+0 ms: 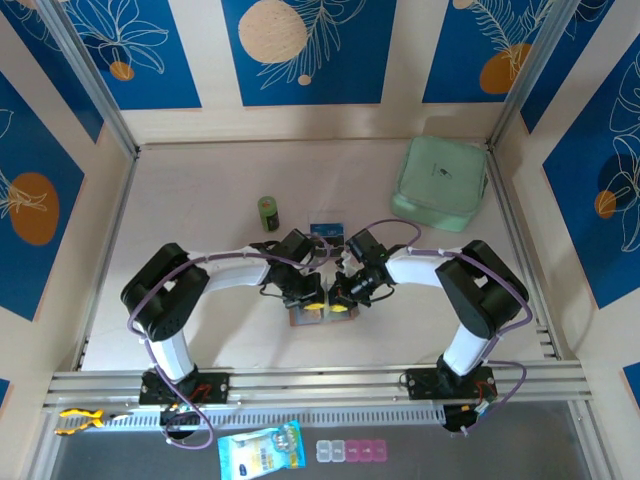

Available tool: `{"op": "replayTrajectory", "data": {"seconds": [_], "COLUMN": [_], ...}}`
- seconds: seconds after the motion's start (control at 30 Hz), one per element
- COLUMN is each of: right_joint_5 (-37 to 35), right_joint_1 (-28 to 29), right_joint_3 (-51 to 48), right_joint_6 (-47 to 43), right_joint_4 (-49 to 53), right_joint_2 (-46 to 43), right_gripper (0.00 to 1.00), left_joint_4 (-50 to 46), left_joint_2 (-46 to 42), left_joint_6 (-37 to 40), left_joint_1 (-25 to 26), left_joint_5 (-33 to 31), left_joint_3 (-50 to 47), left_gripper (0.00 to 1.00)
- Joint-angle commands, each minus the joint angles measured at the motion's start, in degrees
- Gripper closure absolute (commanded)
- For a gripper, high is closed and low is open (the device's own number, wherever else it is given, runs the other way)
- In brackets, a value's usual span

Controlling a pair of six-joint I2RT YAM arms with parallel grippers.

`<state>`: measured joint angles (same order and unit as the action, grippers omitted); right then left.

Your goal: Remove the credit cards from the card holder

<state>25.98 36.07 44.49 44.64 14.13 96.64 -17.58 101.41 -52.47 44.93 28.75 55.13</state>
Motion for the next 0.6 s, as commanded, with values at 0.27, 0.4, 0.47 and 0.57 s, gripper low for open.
{"op": "replayTrajectory", "data": {"seconds": [0.27,0.4,0.47,0.57], "right_joint_5": [3.0,3.0,3.0,2.7], "right_joint_1": [-0.2,-0.2,-0.3,-0.4], "right_joint_3": [-3.1,-4.1,-4.4,-4.6], "right_joint_6": [1.7,2.2,2.4,2.5], "right_joint_4": [0.3,-0.6,-0.9,-1.1], "right_joint_2": [-3.0,-3.0,-3.0,-3.3], "right_gripper": [0.95,0.95,0.95,0.95], "left_joint_4": [1.2,1.2,0.9,0.5], "left_joint_2": [1.3,0.9,0.6,0.6], "left_joint_6": [-0.9,-1.1,-1.1,-1.1], "left_joint_1": [0.8,0.8,0.9,1.1], "left_joint_5": [1.3,1.4,1.6,1.6], "left_joint_3": [1.4,1.7,1.9,2.3], "left_gripper": [0.9,0.9,0.9,0.9]}}
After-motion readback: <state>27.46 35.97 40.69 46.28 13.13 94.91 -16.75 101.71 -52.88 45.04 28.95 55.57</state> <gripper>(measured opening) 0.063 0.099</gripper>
